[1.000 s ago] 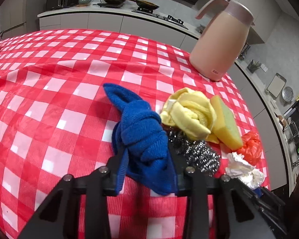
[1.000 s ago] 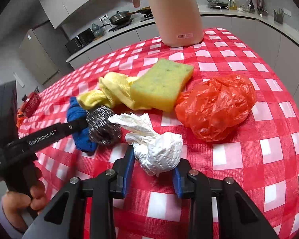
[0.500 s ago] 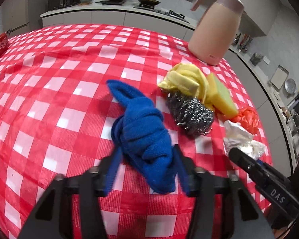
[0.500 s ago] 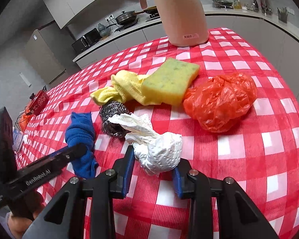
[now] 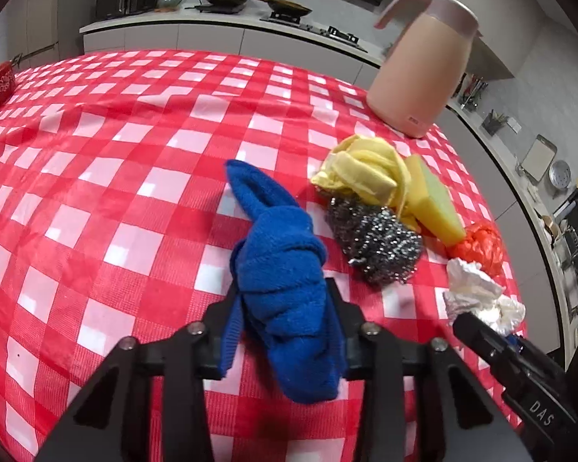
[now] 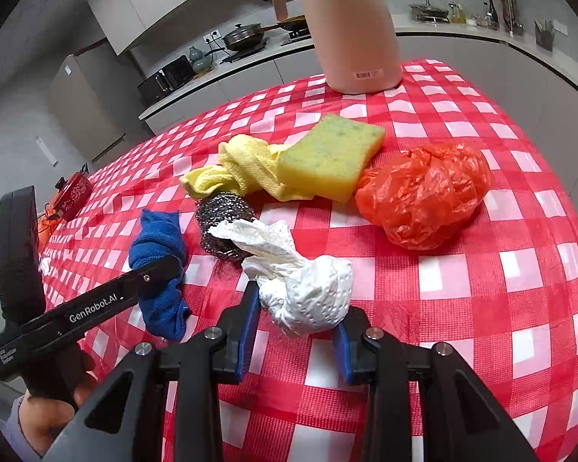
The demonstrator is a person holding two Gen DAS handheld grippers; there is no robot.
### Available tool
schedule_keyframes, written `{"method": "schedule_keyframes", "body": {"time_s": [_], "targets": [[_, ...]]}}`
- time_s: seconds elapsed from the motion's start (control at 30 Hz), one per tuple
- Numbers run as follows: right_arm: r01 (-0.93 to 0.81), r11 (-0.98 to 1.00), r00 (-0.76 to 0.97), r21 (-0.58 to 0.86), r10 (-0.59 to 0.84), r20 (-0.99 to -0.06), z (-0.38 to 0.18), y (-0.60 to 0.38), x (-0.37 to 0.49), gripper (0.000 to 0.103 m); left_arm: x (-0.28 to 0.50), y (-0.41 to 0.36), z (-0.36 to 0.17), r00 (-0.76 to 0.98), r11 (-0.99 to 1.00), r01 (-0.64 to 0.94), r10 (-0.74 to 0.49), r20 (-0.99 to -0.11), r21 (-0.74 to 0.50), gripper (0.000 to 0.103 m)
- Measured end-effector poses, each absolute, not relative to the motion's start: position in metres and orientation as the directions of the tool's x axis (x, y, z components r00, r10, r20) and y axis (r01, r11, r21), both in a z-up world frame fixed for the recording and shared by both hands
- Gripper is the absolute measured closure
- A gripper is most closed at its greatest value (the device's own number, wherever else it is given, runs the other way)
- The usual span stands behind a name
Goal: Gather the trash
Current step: 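Carry the blue cloth and white tissue over the bin and release both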
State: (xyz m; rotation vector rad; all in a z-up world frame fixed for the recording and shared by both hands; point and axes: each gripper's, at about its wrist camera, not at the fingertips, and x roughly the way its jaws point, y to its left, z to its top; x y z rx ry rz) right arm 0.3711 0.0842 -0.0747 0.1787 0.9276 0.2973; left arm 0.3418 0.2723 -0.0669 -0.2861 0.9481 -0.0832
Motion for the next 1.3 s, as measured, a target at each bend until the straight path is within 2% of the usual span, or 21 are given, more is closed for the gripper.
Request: {"method": "schedule_keyframes", "body": {"time_s": [0.33, 0.7, 1.0, 1.3], "targets": [[-0.177, 0.940, 0.595, 0.292, 0.339, -0.729, -0.057, 0.068, 0.360, 0.066, 0.316, 0.251, -0.037, 0.638, 0.965, -0.001, -0.202, -0.743, -0.263, 0.065], [-0.137, 0.945, 0.638, 0.297, 0.313, -0.704, -0.034, 0.012, 0.331, 0.066, 0.289, 0.190, -0.016, 0.643, 0.960, 0.088, -0.258, -0.721, -0.265, 0.065], [-0.064, 0.951, 0.675, 0.303, 0.265, -0.689, -0.020, -0.060, 0.300, 0.066, 0.271, 0.106, -0.002, 0.608, 0.936, 0.231, -0.351, -0.712, -0.265, 0.065], [0.101, 0.943, 0.711, 0.318, 0.155, -0.686, -0.016, -0.160, 0.260, 0.066, 0.266, 0.005, -0.003, 0.518, 0.876, 0.394, -0.461, -0.721, -0.278, 0.065]]}}
